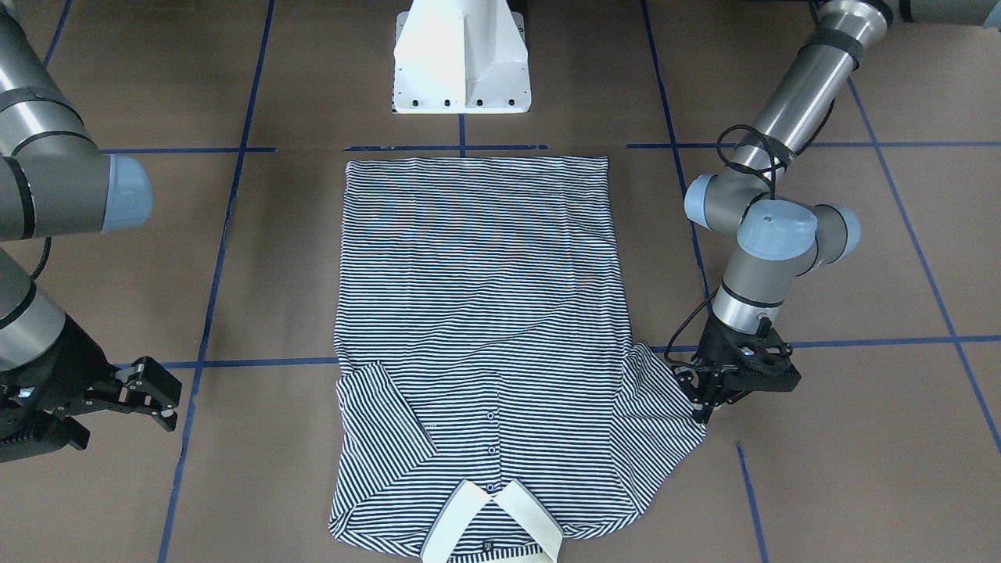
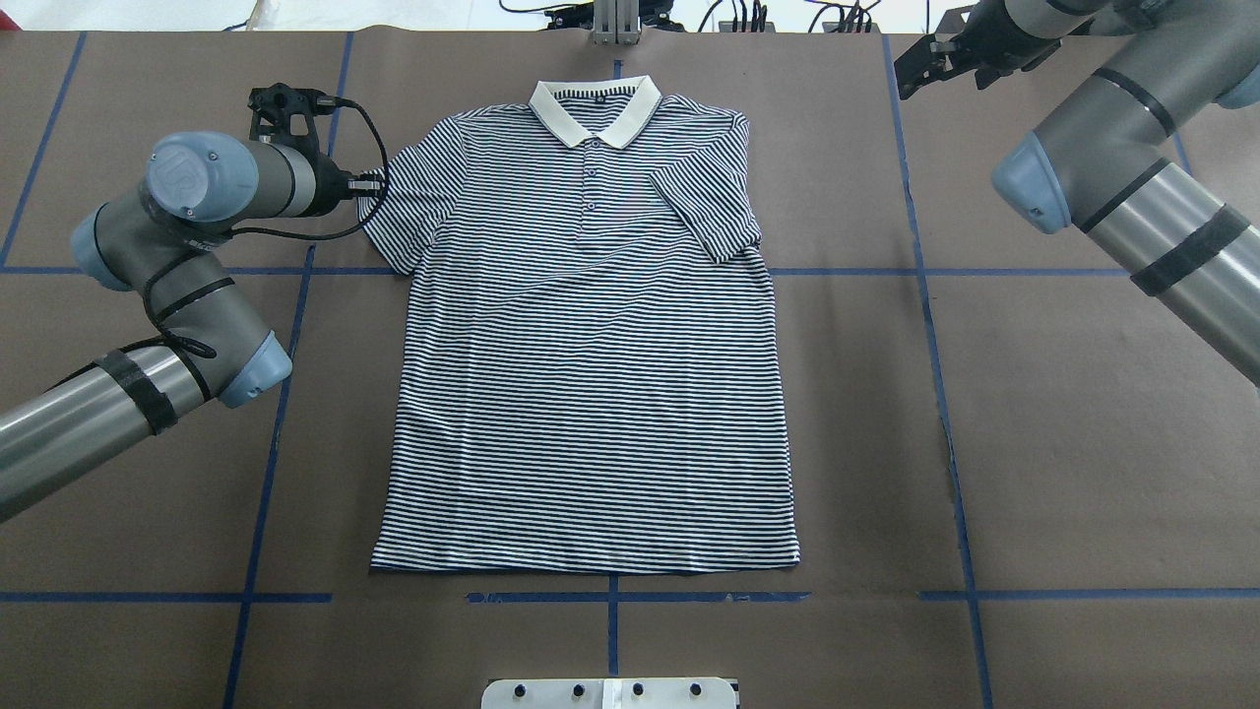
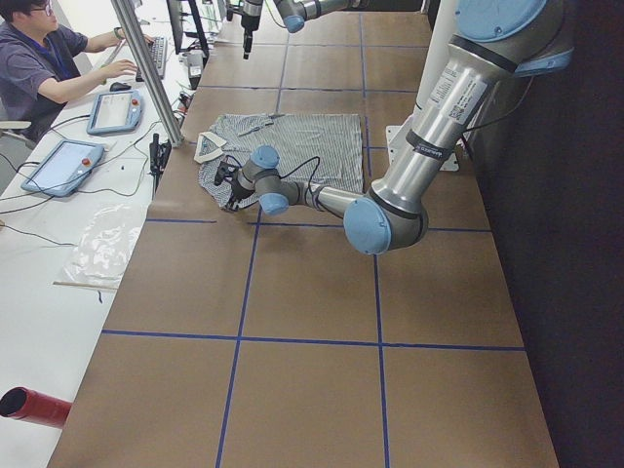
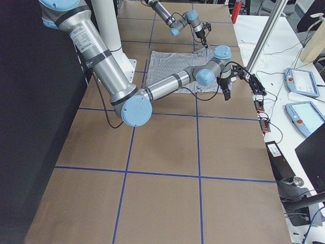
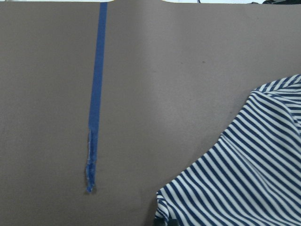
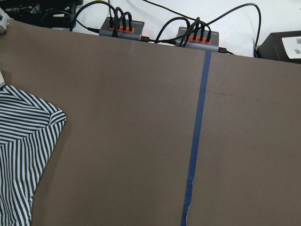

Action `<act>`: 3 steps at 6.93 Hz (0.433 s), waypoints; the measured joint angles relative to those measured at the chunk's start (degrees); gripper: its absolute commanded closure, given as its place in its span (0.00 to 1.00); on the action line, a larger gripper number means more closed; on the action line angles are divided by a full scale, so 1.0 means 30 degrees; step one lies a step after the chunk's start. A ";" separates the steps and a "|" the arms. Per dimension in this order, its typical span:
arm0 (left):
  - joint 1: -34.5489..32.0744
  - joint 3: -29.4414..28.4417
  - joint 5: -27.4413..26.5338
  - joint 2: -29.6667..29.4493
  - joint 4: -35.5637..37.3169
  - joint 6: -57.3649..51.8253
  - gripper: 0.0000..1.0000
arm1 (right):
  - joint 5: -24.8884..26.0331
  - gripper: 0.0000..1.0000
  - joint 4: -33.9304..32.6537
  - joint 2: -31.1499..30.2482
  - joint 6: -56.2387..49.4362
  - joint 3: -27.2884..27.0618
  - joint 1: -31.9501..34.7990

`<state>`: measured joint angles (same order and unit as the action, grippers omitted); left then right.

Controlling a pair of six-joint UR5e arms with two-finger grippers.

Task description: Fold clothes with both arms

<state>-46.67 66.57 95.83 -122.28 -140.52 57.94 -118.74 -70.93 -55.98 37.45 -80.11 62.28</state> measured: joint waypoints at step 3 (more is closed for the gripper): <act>0.0209 0.0776 -0.0010 -0.2167 0.3709 0.0792 1.00 | 0.0021 0.00 0.0001 -0.0002 0.0087 0.0011 -0.0014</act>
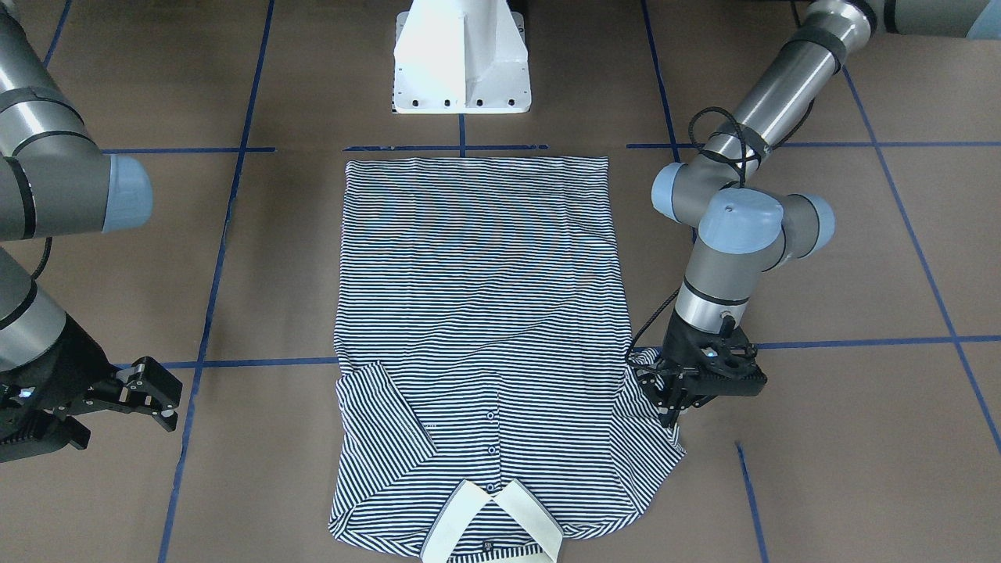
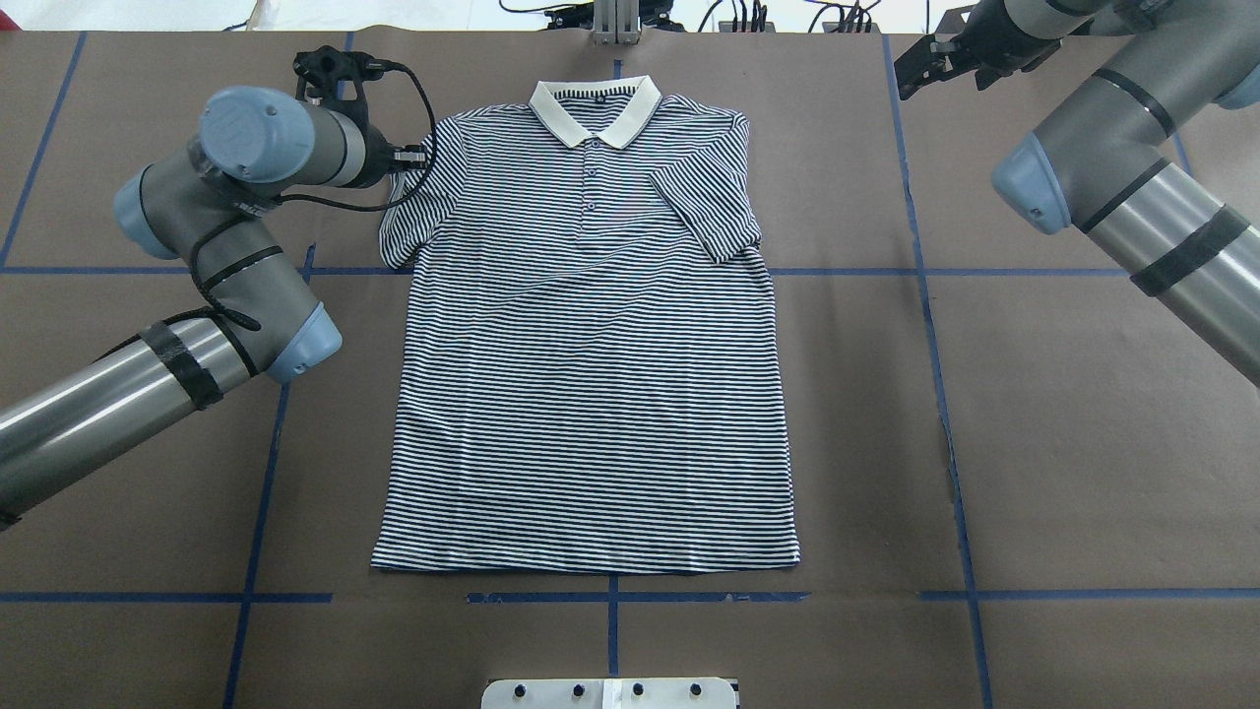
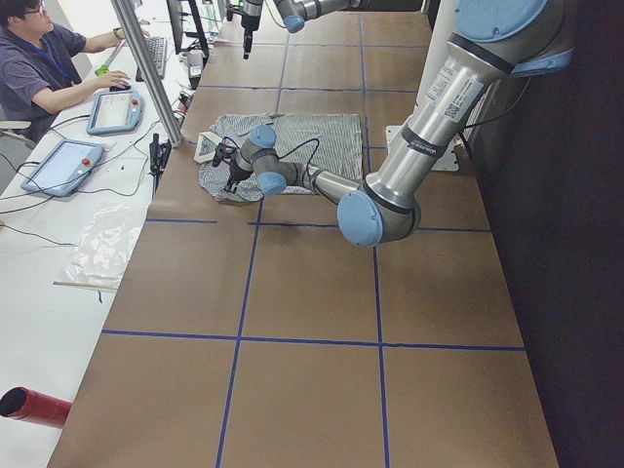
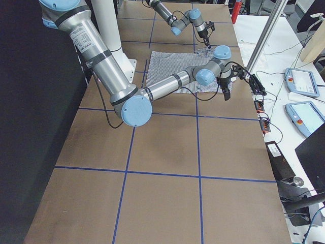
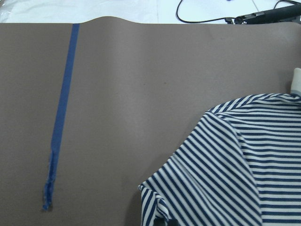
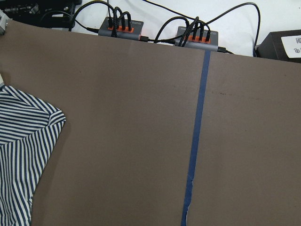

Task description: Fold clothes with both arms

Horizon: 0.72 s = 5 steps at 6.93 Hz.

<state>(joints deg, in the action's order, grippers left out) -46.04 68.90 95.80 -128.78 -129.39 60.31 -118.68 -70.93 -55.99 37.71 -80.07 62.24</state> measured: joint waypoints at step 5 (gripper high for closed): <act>0.2057 -0.3179 -0.1340 -0.4472 0.2563 0.2609 0.00 | 0.0029 0.00 -0.0001 -0.0047 0.0035 0.0020 -0.0078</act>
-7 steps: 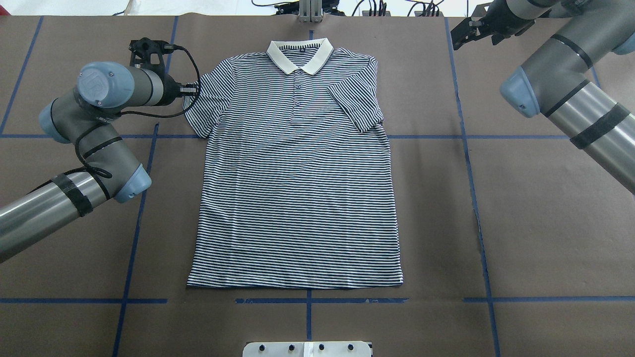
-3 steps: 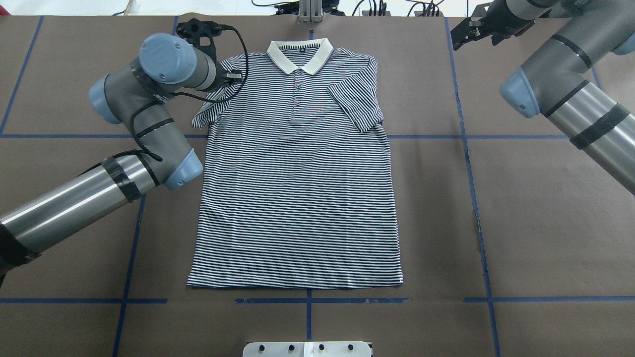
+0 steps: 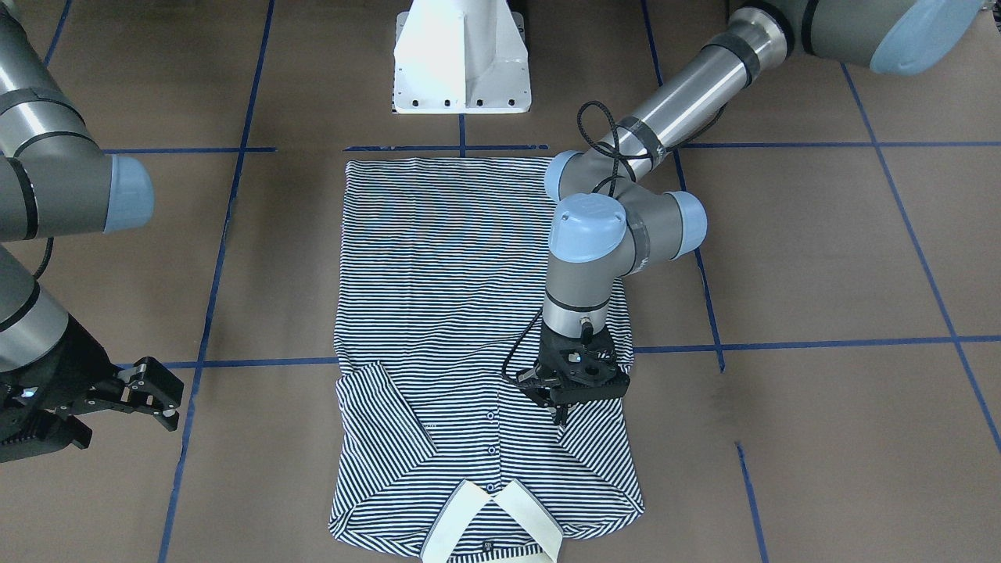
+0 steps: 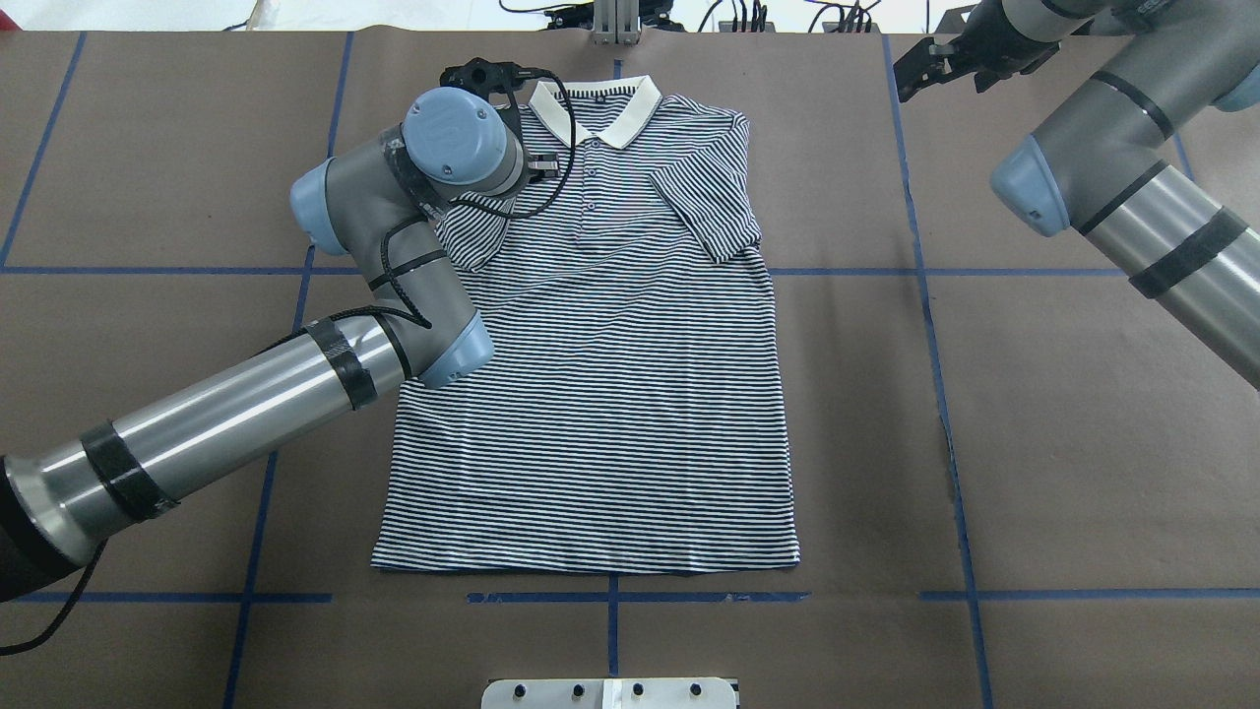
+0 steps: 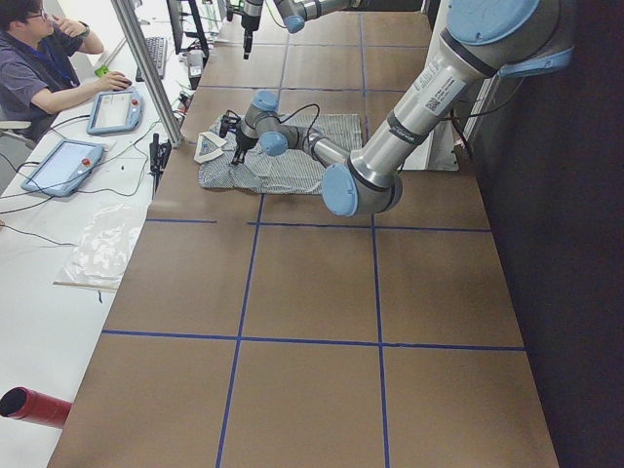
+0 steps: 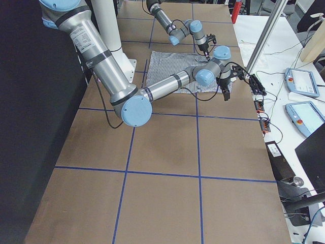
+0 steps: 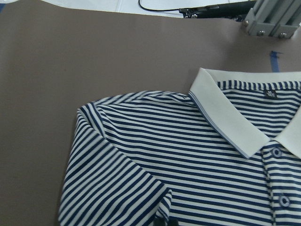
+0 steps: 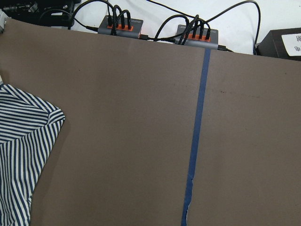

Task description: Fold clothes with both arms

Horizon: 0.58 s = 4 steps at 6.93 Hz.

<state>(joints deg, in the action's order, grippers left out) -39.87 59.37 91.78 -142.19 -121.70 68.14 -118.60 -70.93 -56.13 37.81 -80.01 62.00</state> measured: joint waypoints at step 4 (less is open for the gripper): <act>0.0012 0.2441 0.1324 0.0988 -0.0063 -0.3640 0.00 | 0.0048 0.00 0.0001 -0.0052 0.1301 -0.0837 -0.0563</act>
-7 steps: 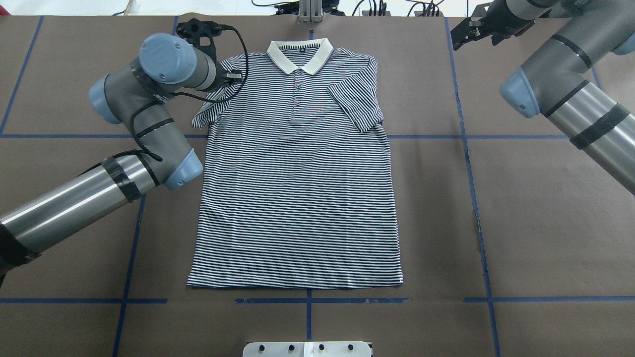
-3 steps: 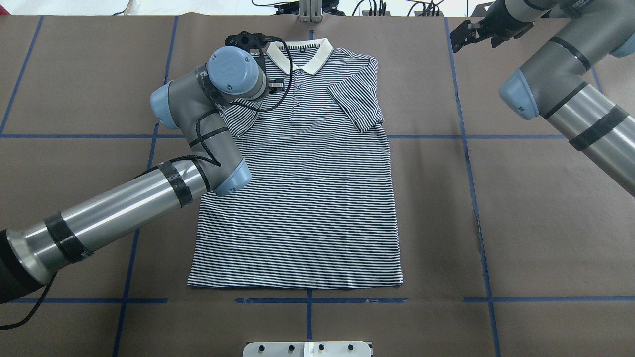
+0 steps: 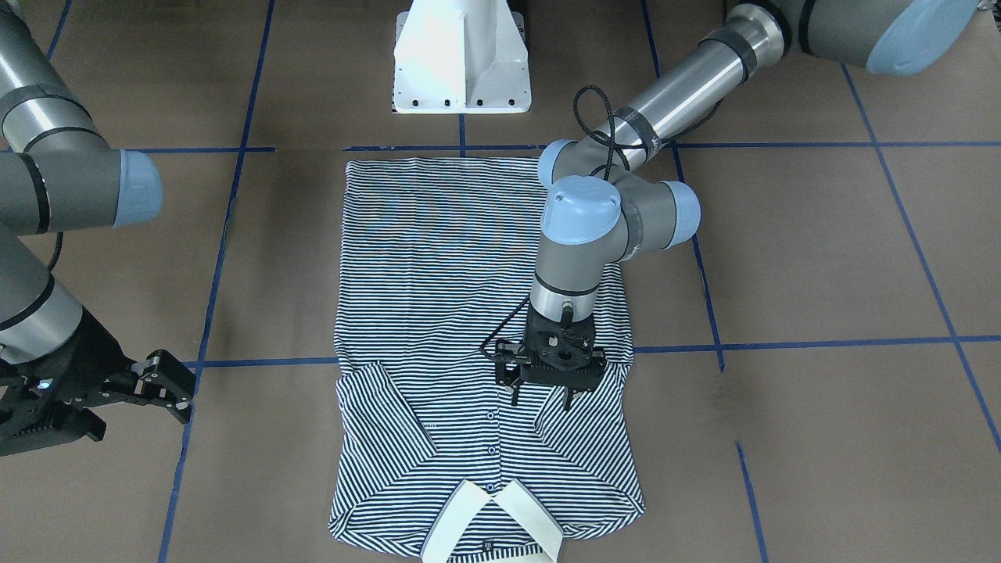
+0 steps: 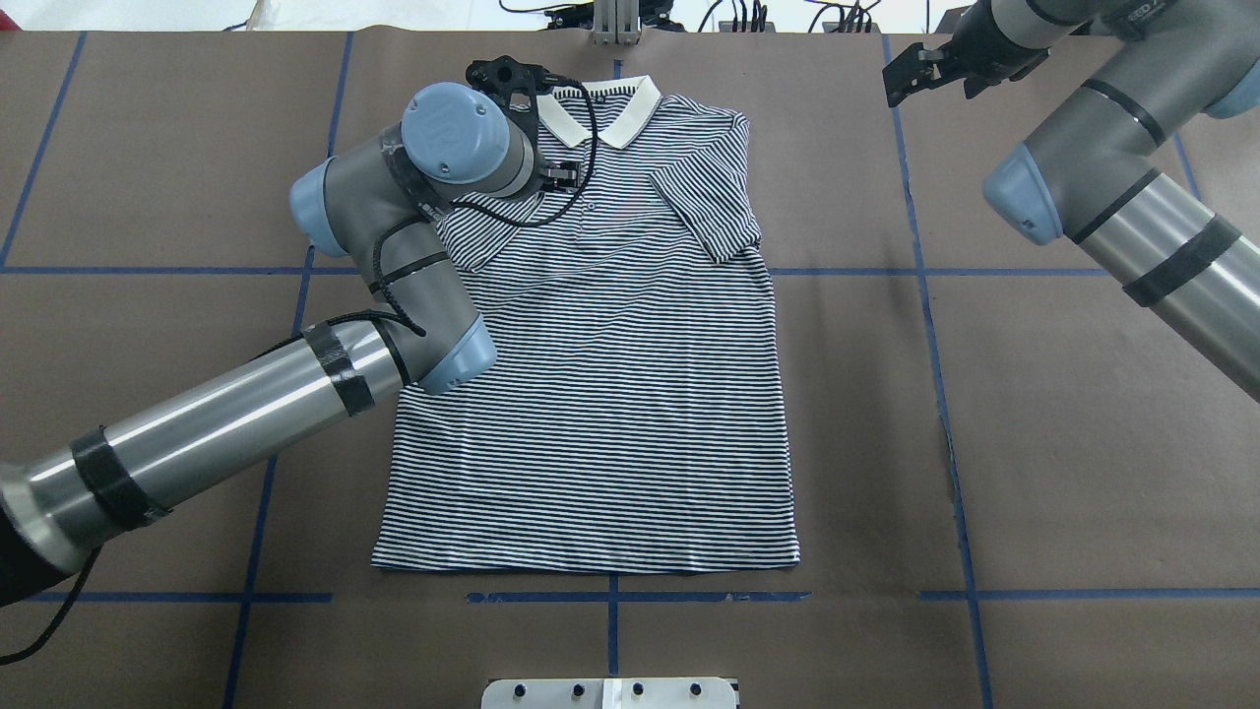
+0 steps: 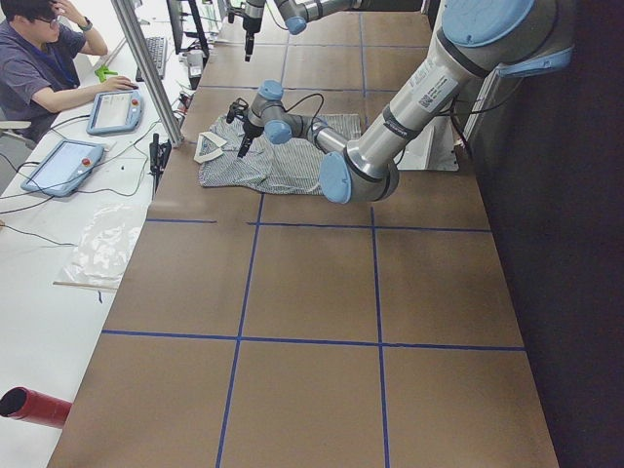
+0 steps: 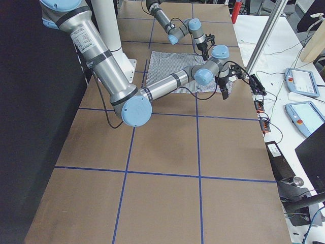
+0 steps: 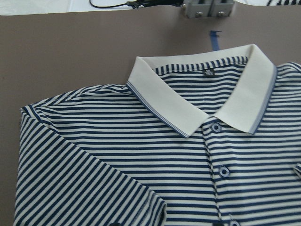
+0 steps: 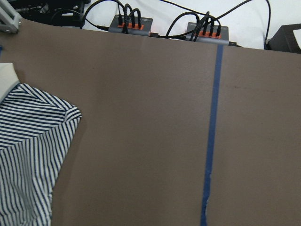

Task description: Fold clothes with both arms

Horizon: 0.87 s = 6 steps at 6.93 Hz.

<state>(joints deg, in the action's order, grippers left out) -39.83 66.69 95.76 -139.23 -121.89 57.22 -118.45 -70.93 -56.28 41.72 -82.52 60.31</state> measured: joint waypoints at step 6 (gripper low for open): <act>0.2007 1.2892 0.0816 1.0115 0.0006 0.2137 0.00 | 0.9295 0.03 -0.1503 -0.5623 1.3342 -1.1685 -1.2078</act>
<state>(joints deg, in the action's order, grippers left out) -33.81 105.37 98.20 -108.88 -121.87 63.63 -90.57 -75.44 -73.15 81.74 -117.58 24.08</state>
